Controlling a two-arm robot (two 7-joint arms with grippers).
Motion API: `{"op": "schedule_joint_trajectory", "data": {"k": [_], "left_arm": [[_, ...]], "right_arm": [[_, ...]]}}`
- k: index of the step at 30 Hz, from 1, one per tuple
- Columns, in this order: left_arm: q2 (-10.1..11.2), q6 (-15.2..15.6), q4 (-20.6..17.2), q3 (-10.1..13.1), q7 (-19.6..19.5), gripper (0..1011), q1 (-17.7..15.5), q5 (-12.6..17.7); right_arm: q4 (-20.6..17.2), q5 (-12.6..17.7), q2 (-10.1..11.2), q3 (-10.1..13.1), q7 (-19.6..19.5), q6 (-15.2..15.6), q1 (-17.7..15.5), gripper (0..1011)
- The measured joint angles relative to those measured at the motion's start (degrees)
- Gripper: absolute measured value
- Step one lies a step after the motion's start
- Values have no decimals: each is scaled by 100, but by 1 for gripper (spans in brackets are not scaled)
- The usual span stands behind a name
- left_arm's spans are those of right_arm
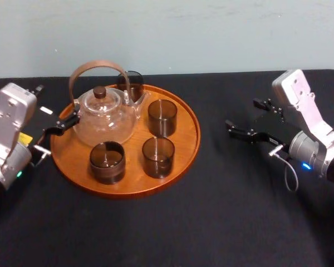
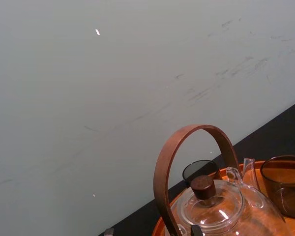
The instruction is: Pick up the glass from the table and place it on the tray.
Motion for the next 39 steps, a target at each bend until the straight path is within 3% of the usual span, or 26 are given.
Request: {"op": "schedule_joint_trajectory", "data": {"k": [39], "left_arm": [[0,0,0,0,0,1010,0,0]], "right_arm": [[-23,5,18,-17,24,12,8,1002]]}}
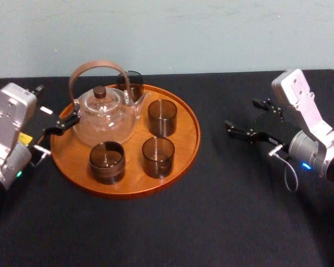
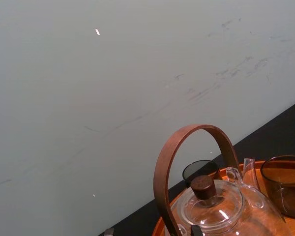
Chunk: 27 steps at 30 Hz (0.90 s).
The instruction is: Pick up the glass from the table and place it on the tray.
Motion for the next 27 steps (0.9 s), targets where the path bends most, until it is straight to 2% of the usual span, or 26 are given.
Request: {"op": "schedule_joint_trajectory", "data": {"k": [9,14,20,23,27], "left_arm": [[0,0,0,0,0,1010,0,0],[0,0,0,0,0,1010,0,0],[0,0,0,0,0,1010,0,0],[0,0,0,0,0,1009,0,0],[0,0,0,0,0,1010,0,0]], "right_arm": [[4,7,15,-10,-28,-24,0,1002],[72,84,114,-106,-279,-245,4,1002],[257,293,381,-361,-959,-847,16,1002],[391,447,576,-545,-1456,-1284,27,1002],[484,557,712,-674,-1811,-1600,33,1002]]}}
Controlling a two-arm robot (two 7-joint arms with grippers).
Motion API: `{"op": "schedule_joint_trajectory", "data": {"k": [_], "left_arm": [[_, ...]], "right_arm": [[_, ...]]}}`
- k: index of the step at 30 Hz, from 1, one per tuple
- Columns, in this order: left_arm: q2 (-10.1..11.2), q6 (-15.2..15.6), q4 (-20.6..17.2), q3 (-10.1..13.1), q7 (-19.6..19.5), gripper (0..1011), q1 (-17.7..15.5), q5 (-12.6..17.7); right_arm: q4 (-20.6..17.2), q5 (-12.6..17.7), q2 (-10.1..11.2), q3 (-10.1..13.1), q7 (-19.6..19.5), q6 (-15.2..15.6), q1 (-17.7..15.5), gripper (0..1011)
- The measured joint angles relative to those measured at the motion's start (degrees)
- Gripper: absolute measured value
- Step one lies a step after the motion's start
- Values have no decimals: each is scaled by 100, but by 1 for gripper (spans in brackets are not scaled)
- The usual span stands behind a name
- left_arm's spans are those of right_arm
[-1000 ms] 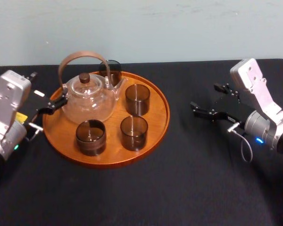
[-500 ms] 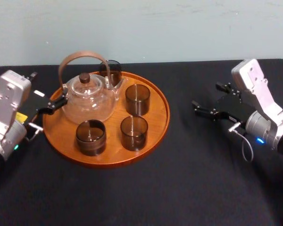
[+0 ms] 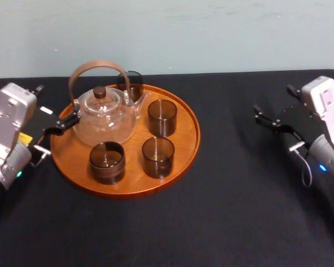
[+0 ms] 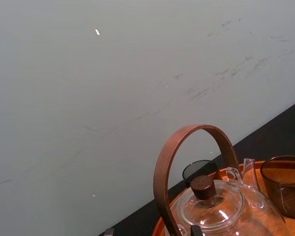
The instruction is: Pick up the glass from the table and place it on the tray.
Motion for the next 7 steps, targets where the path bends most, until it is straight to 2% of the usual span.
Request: {"op": "schedule_joint_trajectory", "data": {"k": [7], "left_arm": [[0,0,0,0,0,1009,0,0]], "right_arm": [[60,66,85,-81,-218,-189,6,1002]]}}
